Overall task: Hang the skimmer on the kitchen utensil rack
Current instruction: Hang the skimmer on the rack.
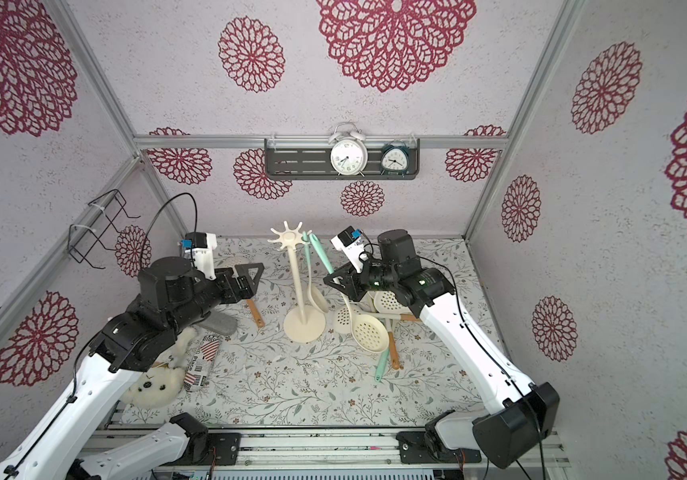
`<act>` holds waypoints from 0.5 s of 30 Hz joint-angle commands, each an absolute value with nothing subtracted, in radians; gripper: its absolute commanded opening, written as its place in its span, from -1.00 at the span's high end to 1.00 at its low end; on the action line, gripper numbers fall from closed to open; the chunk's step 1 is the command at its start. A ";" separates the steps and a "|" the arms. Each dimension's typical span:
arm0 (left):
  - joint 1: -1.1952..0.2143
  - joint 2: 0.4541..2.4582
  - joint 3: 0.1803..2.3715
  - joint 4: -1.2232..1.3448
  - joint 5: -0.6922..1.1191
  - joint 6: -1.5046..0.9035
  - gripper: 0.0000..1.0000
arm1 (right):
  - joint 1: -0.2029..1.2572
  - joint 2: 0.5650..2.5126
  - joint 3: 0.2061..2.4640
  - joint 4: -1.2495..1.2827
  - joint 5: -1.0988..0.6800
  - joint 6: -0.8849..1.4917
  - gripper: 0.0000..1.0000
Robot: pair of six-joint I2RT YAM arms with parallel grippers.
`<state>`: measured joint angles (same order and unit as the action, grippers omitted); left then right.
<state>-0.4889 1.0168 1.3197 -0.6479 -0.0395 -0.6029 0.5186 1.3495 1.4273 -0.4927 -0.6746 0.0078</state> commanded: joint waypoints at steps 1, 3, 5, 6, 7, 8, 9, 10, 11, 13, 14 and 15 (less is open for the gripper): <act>-0.461 1.042 1.399 -0.689 0.126 -0.629 -0.95 | 0.515 1.351 1.468 -0.506 -0.714 -0.026 1.00; -0.457 1.062 1.432 -0.689 0.153 -0.621 -0.95 | 0.517 1.359 1.470 -0.508 -0.732 -0.029 1.00; -0.454 1.081 1.455 -0.684 0.171 -0.614 -0.94 | 0.516 1.365 1.468 -0.508 -0.747 -0.032 1.00; -0.454 1.088 1.460 -0.678 0.180 -0.612 -0.94 | 0.517 1.366 1.468 -0.508 -0.751 -0.033 1.00; -0.454 1.091 1.462 -0.667 0.190 -0.612 -0.95 | 0.518 1.367 1.468 -0.508 -0.754 -0.038 1.00; -0.452 1.097 1.462 -0.656 0.201 -0.611 -0.95 | 0.518 1.365 1.465 -0.501 -0.751 -0.039 1.00; -0.452 1.101 1.464 -0.648 0.210 -0.612 -0.95 | 0.517 1.363 1.462 -0.497 -0.750 -0.038 1.00; -0.452 1.107 1.468 -0.643 0.221 -0.608 -0.95 | 0.517 1.362 1.462 -0.495 -0.753 -0.041 1.00; -0.451 1.112 1.471 -0.642 0.226 -0.606 -0.96 | 0.518 1.362 1.463 -0.495 -0.759 -0.041 1.00; -0.450 1.125 1.472 -0.638 0.227 -0.607 -1.00 | 0.518 1.355 1.454 -0.479 -0.764 -0.041 1.00; -0.450 1.131 1.473 -0.634 0.235 -0.607 -0.98 | 0.517 1.349 1.448 -0.470 -0.764 -0.040 1.00; -0.450 1.138 1.471 -0.628 0.247 -0.607 -0.94 | 0.517 1.341 1.440 -0.456 -0.760 -0.036 1.00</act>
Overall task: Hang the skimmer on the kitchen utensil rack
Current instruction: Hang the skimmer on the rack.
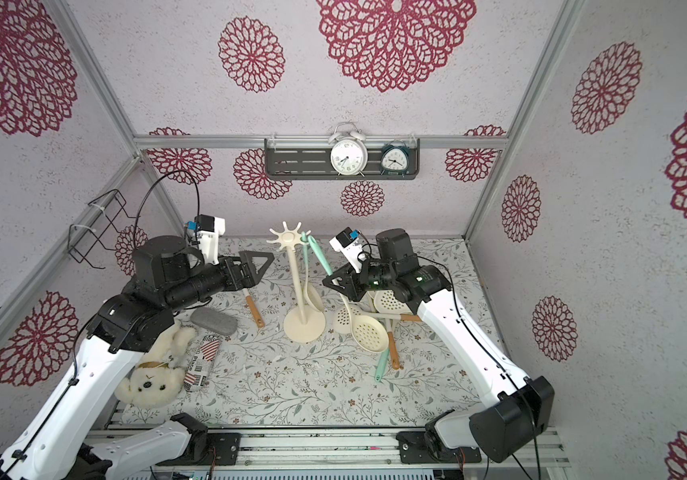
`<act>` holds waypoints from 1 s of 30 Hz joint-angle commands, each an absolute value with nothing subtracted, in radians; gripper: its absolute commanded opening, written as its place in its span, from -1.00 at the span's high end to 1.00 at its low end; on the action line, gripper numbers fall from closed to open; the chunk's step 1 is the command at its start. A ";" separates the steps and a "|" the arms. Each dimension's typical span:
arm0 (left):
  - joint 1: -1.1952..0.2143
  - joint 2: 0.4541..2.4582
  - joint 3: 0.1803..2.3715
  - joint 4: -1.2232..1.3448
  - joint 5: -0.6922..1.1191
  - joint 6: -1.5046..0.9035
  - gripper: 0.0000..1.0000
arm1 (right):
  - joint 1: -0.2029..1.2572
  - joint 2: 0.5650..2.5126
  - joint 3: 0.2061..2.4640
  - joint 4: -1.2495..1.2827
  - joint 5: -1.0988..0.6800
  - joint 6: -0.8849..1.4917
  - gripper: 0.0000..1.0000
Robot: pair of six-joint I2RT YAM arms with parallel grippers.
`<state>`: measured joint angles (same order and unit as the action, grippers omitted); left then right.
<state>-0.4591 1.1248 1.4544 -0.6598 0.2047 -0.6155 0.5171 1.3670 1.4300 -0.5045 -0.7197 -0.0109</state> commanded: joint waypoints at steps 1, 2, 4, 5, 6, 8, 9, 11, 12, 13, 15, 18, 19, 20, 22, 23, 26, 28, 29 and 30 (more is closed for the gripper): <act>-0.450 1.144 1.469 -0.622 0.255 -0.612 -0.93 | 0.518 1.333 1.432 -0.444 -0.758 -0.032 1.00; -0.451 1.147 1.468 -0.618 0.260 -0.614 -0.91 | 0.517 1.328 1.428 -0.437 -0.758 -0.029 1.00; -0.449 1.154 1.464 -0.607 0.272 -0.615 -0.86 | 0.518 1.322 1.421 -0.431 -0.764 -0.028 1.00; -0.450 1.157 1.465 -0.606 0.274 -0.615 -0.84 | 0.517 1.321 1.421 -0.432 -0.765 -0.029 1.00; -0.451 1.160 1.465 -0.604 0.277 -0.615 -0.80 | 0.517 1.323 1.420 -0.435 -0.767 -0.030 1.00; -0.451 1.164 1.465 -0.602 0.285 -0.614 -0.76 | 0.518 1.328 1.421 -0.447 -0.776 -0.033 1.00; -0.450 1.166 1.465 -0.602 0.285 -0.614 -0.74 | 0.519 1.332 1.419 -0.452 -0.777 -0.035 1.00; -0.451 1.168 1.463 -0.601 0.289 -0.613 -0.73 | 0.522 1.335 1.411 -0.456 -0.782 -0.040 1.00; -0.452 1.169 1.464 -0.601 0.291 -0.612 -0.73 | 0.524 1.337 1.407 -0.460 -0.782 -0.043 1.00; -0.450 1.170 1.463 -0.600 0.291 -0.613 -0.72 | 0.524 1.336 1.403 -0.461 -0.779 -0.044 1.00; -0.450 1.176 1.465 -0.600 0.293 -0.610 -0.69 | 0.525 1.335 1.397 -0.464 -0.778 -0.047 1.00; -0.452 1.186 1.468 -0.600 0.302 -0.608 -0.67 | 0.526 1.342 1.401 -0.482 -0.777 -0.058 1.00; -0.452 1.187 1.468 -0.598 0.305 -0.609 -0.67 | 0.527 1.347 1.404 -0.486 -0.775 -0.060 1.00; -0.452 1.189 1.469 -0.597 0.308 -0.608 -0.67 | 0.528 1.355 1.407 -0.490 -0.771 -0.061 1.00; -0.452 1.189 1.470 -0.600 0.308 -0.607 -0.67 | 0.527 1.373 1.415 -0.492 -0.763 -0.061 1.00; -0.453 1.187 1.471 -0.603 0.307 -0.604 -0.67 | 0.528 1.380 1.418 -0.488 -0.759 -0.060 1.00; -0.452 1.184 1.469 -0.599 0.308 -0.602 -0.68 | 0.537 1.396 1.414 -0.456 -0.763 -0.060 1.00; -0.452 1.185 1.470 -0.603 0.315 -0.600 -0.68 | 0.543 1.399 1.393 -0.413 -0.764 -0.056 1.00; -0.452 1.181 1.469 -0.601 0.317 -0.597 -0.69 | 0.546 1.402 1.382 -0.390 -0.767 -0.052 1.00; -0.452 1.178 1.463 -0.596 0.317 -0.597 -0.69 | 0.552 1.404 1.373 -0.366 -0.770 -0.051 1.00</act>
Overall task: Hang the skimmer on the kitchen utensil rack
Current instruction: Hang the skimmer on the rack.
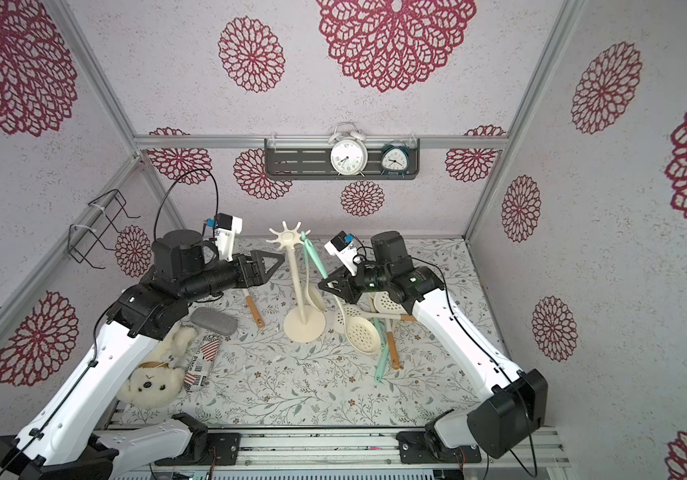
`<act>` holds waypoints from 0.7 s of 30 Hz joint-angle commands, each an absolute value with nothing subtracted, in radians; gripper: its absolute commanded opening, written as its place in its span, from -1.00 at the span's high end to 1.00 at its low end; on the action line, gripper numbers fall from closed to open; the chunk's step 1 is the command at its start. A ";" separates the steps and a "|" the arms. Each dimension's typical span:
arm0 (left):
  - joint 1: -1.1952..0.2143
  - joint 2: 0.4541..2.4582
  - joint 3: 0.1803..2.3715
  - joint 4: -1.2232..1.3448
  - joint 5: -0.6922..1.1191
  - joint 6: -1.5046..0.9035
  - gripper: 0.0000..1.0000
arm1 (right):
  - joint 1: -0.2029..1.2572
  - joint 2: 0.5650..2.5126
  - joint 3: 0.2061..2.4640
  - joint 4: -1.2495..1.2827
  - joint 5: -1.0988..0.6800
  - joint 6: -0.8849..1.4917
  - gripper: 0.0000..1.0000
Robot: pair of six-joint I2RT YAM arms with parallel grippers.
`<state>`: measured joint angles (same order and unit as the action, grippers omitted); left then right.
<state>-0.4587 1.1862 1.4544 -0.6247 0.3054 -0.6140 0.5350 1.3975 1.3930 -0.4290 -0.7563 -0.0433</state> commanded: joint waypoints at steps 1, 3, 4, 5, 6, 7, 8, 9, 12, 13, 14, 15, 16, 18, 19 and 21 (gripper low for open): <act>-0.451 1.175 1.458 -0.591 0.318 -0.598 -0.69 | 0.557 1.405 1.362 -0.344 -0.770 -0.050 1.00; -0.451 1.178 1.454 -0.589 0.323 -0.597 -0.69 | 0.570 1.398 1.337 -0.288 -0.758 -0.054 1.00; -0.452 1.180 1.454 -0.590 0.324 -0.595 -0.69 | 0.575 1.395 1.327 -0.266 -0.756 -0.055 1.00; -0.452 1.181 1.453 -0.587 0.324 -0.595 -0.69 | 0.579 1.392 1.320 -0.243 -0.750 -0.056 1.00; -0.452 1.181 1.451 -0.583 0.326 -0.595 -0.69 | 0.583 1.390 1.314 -0.227 -0.743 -0.061 1.00; -0.451 1.184 1.454 -0.582 0.326 -0.595 -0.69 | 0.587 1.389 1.310 -0.218 -0.735 -0.070 1.00; -0.452 1.187 1.460 -0.586 0.328 -0.593 -0.69 | 0.592 1.387 1.303 -0.209 -0.717 -0.081 1.00; -0.452 1.191 1.468 -0.594 0.328 -0.588 -0.69 | 0.594 1.385 1.298 -0.201 -0.700 -0.090 1.00; -0.453 1.197 1.473 -0.597 0.324 -0.581 -0.69 | 0.597 1.374 1.272 -0.177 -0.641 -0.125 1.00; -0.451 1.199 1.470 -0.596 0.324 -0.579 -0.69 | 0.598 1.368 1.260 -0.171 -0.615 -0.146 1.00; -0.452 1.201 1.468 -0.597 0.325 -0.578 -0.69 | 0.598 1.362 1.248 -0.160 -0.591 -0.158 1.00; -0.452 1.203 1.466 -0.598 0.325 -0.576 -0.69 | 0.598 1.356 1.235 -0.149 -0.567 -0.180 1.00; -0.452 1.205 1.464 -0.597 0.322 -0.575 -0.69 | 0.598 1.350 1.222 -0.135 -0.547 -0.198 1.00; -0.452 1.209 1.462 -0.597 0.320 -0.573 -0.74 | 0.598 1.345 1.203 -0.107 -0.524 -0.223 1.00; -0.452 1.210 1.462 -0.596 0.319 -0.571 -0.78 | 0.598 1.348 1.199 -0.097 -0.524 -0.234 1.00; -0.452 1.205 1.456 -0.595 0.316 -0.565 -0.89 | 0.598 1.366 1.207 -0.092 -0.547 -0.241 1.00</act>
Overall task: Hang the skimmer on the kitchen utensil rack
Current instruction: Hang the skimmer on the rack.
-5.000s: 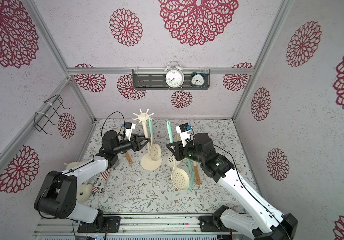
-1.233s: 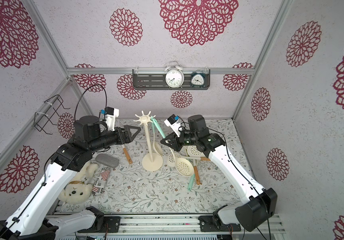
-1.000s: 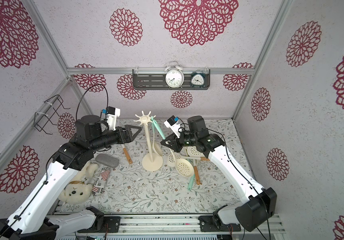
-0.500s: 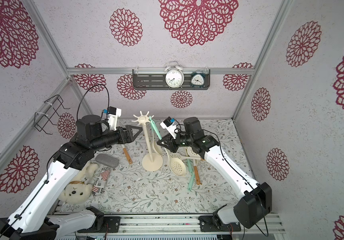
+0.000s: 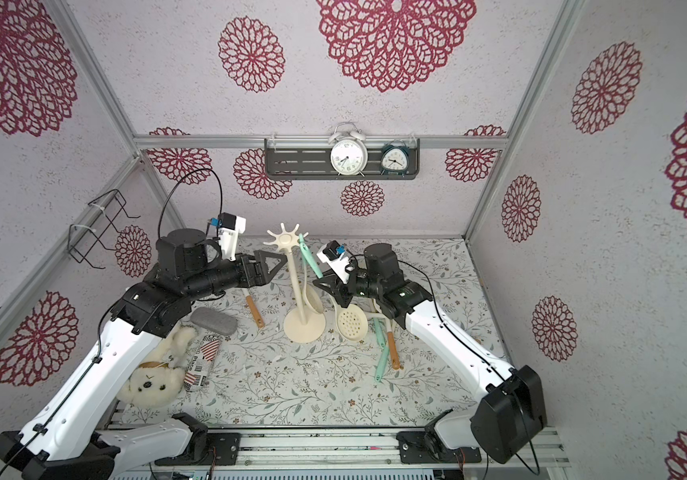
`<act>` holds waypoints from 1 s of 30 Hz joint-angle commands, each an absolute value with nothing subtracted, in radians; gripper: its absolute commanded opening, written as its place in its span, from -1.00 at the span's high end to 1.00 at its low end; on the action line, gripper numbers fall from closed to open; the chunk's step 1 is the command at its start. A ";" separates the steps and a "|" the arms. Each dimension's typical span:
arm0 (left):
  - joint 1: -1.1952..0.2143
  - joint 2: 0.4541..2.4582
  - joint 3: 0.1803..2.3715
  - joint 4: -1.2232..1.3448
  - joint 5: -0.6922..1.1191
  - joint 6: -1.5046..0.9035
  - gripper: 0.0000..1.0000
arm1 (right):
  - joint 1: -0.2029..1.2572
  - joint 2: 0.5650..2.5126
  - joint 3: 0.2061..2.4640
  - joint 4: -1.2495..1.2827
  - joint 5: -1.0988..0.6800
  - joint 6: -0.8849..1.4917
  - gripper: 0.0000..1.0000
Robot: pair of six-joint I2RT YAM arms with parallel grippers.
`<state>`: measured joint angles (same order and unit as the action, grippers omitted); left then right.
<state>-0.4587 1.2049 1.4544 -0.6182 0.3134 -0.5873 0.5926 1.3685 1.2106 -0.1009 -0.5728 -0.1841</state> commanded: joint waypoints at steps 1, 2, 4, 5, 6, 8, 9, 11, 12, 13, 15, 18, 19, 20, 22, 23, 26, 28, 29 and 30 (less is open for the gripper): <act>-0.451 1.198 1.445 -0.591 0.309 -0.561 -0.98 | 0.600 1.380 1.212 -0.094 -0.563 -0.241 1.00; -0.452 1.189 1.435 -0.586 0.300 -0.557 -0.96 | 0.600 1.389 1.215 -0.091 -0.577 -0.238 1.00; -0.451 1.162 1.405 -0.573 0.282 -0.543 -0.95 | 0.603 1.398 1.212 -0.075 -0.586 -0.228 1.00; -0.451 1.148 1.390 -0.569 0.271 -0.536 -0.95 | 0.603 1.395 1.207 -0.066 -0.586 -0.223 1.00; -0.451 1.131 1.374 -0.566 0.258 -0.525 -0.95 | 0.603 1.387 1.199 -0.054 -0.583 -0.214 1.00; -0.451 1.100 1.347 -0.567 0.223 -0.506 -0.94 | 0.600 1.357 1.175 -0.016 -0.572 -0.183 0.70; -0.452 1.083 1.329 -0.567 0.205 -0.500 -0.95 | 0.600 1.338 1.157 0.008 -0.554 -0.156 0.38; -0.455 1.048 1.296 -0.563 0.168 -0.494 -0.95 | 0.600 1.292 1.117 0.046 -0.500 -0.088 -0.17; -0.462 1.030 1.279 -0.564 0.136 -0.492 -0.95 | 0.600 1.263 1.084 0.067 -0.468 -0.046 -0.37; -0.471 1.012 1.264 -0.569 0.102 -0.487 -0.95 | 0.600 1.232 1.049 0.086 -0.428 -0.003 -0.54; -0.501 0.974 1.224 -0.571 0.007 -0.466 -0.95 | 0.600 1.173 0.970 0.110 -0.342 0.075 -0.71; -0.545 0.932 1.158 -0.571 -0.104 -0.454 -0.95 | 0.598 1.079 0.835 0.106 -0.163 0.203 -0.87; -0.562 0.918 1.132 -0.559 -0.130 -0.452 -0.95 | 0.596 1.053 0.796 0.081 -0.104 0.243 -0.92; -0.576 0.906 1.109 -0.543 -0.149 -0.450 -0.95 | 0.593 1.035 0.766 0.055 -0.058 0.274 -0.98; -0.610 0.883 1.070 -0.517 -0.192 -0.453 -0.95 | 0.585 1.010 0.716 -0.009 0.035 0.349 -0.98; -0.628 0.871 1.050 -0.500 -0.211 -0.458 -0.95 | 0.579 1.003 0.699 -0.047 0.065 0.382 -0.98; -0.687 0.838 0.963 -0.429 -0.262 -0.474 -0.94 | 0.564 1.003 0.682 -0.166 0.123 0.459 -0.99; -0.739 0.835 0.919 -0.404 -0.318 -0.493 -0.95 | 0.556 1.007 0.685 -0.229 0.145 0.494 -0.99; -0.769 0.833 0.895 -0.389 -0.347 -0.507 -0.95 | 0.549 1.007 0.686 -0.256 0.145 0.508 -0.98; -0.795 0.832 0.870 -0.373 -0.372 -0.523 -0.95 | 0.540 1.008 0.684 -0.279 0.141 0.526 -0.98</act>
<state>-0.7361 0.8394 0.9150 -0.4614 -0.2584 -0.4896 0.5568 1.0195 0.6678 -0.1802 0.0635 0.4164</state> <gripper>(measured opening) 0.973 0.992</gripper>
